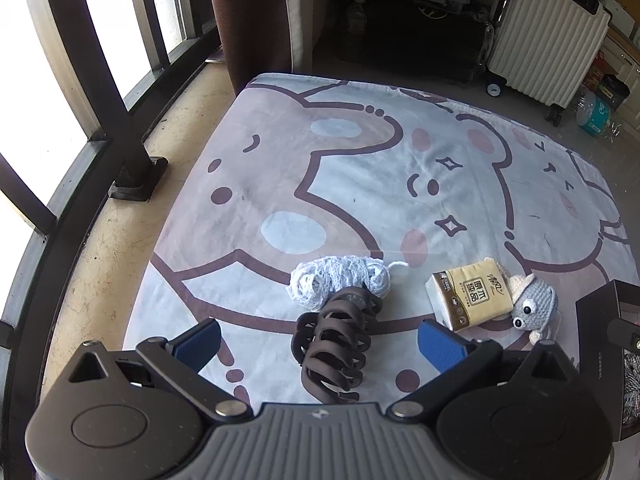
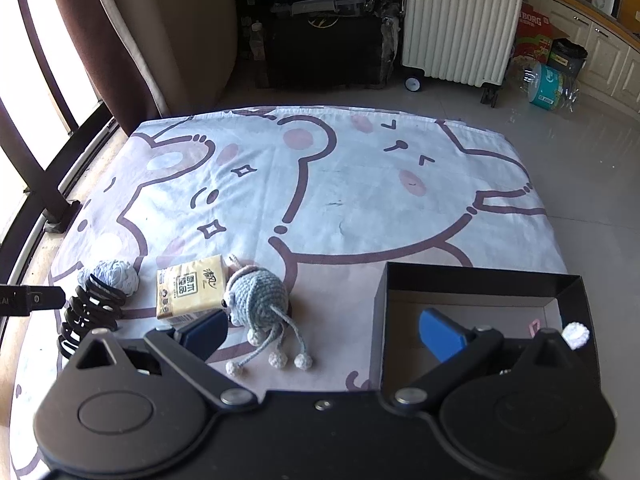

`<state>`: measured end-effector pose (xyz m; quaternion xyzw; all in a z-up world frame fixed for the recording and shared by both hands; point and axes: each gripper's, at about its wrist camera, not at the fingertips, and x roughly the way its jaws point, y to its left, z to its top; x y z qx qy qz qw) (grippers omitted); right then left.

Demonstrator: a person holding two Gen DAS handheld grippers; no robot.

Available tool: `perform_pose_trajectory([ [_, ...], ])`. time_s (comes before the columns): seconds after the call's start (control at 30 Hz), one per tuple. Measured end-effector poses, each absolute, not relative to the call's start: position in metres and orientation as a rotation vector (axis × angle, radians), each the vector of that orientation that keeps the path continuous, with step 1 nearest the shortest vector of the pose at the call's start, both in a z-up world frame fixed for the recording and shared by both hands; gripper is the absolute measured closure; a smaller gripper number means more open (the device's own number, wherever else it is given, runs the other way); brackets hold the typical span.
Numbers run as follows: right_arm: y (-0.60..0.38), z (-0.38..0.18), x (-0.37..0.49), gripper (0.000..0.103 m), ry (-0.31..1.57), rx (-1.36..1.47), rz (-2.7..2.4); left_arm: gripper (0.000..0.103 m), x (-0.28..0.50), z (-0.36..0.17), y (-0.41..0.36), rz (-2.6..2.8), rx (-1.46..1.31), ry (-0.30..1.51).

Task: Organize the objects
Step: 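Move the left tool onto the black claw clip while the right tool approaches the yellow tissue pack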

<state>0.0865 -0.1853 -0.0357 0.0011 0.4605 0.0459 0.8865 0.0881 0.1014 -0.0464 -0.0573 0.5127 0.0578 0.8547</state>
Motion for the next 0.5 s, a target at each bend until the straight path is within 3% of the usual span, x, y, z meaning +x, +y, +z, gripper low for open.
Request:
perform_pose_trajectory([
  [0.5,-0.174,-0.043,0.108,0.0,0.954,0.002,0.171,0.002,0.096,-0.065,0.111,0.142,-0.184,1.067],
])
